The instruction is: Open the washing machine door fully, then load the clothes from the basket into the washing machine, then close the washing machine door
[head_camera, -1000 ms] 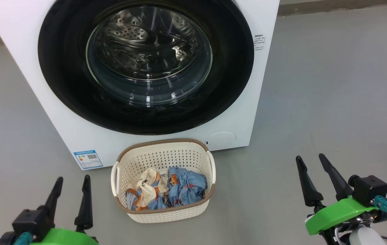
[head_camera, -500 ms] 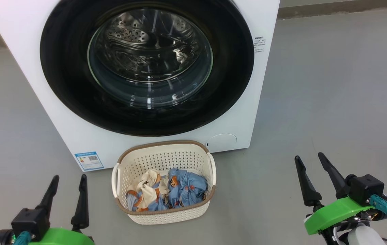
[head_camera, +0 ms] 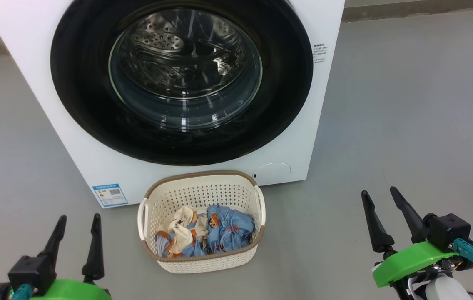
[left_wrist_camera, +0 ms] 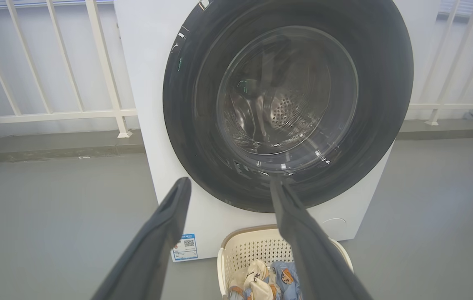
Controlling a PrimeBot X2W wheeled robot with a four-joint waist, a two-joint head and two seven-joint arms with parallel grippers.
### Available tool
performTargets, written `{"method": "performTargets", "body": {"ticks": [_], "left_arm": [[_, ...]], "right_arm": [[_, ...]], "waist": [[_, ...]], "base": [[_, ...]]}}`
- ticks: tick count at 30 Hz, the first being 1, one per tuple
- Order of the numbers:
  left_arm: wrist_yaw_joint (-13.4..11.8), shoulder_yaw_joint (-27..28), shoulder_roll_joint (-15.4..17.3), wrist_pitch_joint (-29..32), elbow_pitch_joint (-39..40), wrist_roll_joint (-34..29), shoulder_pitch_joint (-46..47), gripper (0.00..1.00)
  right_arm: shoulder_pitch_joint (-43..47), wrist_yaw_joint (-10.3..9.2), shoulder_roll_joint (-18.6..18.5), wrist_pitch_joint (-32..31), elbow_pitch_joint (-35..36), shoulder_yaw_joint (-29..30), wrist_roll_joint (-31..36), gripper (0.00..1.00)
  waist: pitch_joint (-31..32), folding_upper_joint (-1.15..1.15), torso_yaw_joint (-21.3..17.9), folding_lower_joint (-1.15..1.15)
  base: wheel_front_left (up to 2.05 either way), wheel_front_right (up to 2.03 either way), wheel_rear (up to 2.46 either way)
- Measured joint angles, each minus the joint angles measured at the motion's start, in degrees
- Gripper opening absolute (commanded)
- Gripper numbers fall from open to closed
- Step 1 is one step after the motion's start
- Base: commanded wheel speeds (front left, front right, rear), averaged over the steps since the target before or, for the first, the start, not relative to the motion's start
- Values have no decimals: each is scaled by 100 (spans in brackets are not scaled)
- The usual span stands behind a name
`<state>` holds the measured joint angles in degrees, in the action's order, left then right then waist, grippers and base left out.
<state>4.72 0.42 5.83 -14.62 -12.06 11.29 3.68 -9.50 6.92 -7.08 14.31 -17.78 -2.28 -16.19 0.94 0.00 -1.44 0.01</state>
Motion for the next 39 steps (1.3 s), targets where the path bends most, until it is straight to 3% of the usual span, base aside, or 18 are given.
{"method": "performTargets", "body": {"ticks": [7,23,39], "left_arm": [[-87,130,-16,0,1,-1,3,100],[-33,202,-3,0,-43,-99,19,100],[-1,334,-60,0,34,-99,18,100]], "right_arm": [[1,0,21,0,9,58,16,100],[2,0,52,0,10,94,11,100],[4,0,127,0,33,135,-4,100]], "waist": [[-1,0,6,0],[17,0,-19,0],[-45,0,-13,0]], "base": [[0,0,0],[4,4,-8],[97,94,-191]]}}
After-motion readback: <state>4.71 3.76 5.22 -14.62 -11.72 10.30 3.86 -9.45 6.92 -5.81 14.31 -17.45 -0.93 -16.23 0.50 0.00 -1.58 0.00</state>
